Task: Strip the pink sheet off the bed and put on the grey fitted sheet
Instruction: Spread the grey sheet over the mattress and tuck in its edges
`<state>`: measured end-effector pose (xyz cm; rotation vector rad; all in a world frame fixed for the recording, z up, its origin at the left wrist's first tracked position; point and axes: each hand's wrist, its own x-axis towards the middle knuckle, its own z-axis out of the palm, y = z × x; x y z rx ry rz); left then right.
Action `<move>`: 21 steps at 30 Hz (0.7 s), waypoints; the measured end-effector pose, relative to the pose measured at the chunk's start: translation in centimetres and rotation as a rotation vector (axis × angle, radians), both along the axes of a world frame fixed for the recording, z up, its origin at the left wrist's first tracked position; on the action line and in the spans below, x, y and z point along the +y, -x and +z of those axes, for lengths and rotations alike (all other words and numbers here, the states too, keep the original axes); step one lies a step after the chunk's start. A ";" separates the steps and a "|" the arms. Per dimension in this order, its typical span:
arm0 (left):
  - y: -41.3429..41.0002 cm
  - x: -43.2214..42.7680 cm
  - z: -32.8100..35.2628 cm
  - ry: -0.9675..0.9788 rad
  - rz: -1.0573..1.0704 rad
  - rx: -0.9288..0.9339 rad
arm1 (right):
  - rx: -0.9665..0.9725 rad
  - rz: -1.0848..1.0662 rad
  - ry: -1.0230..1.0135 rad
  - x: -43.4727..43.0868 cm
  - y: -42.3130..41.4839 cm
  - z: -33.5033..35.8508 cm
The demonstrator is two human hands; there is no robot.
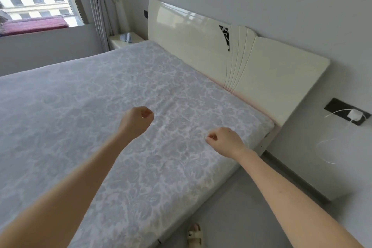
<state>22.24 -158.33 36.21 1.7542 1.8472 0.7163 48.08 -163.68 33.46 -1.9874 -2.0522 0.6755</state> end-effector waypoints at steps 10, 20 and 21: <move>-15.9 24.8 -9.2 0.309 0.107 -0.090 | -0.025 -0.114 0.159 21.4 -19.5 -6.2; -29.8 40.3 -17.9 0.427 0.212 -0.068 | -0.144 -0.183 0.090 47.4 -32.4 -14.1; -31.1 41.4 -19.4 0.448 0.237 -0.075 | -0.162 -0.173 0.126 49.9 -33.4 -15.8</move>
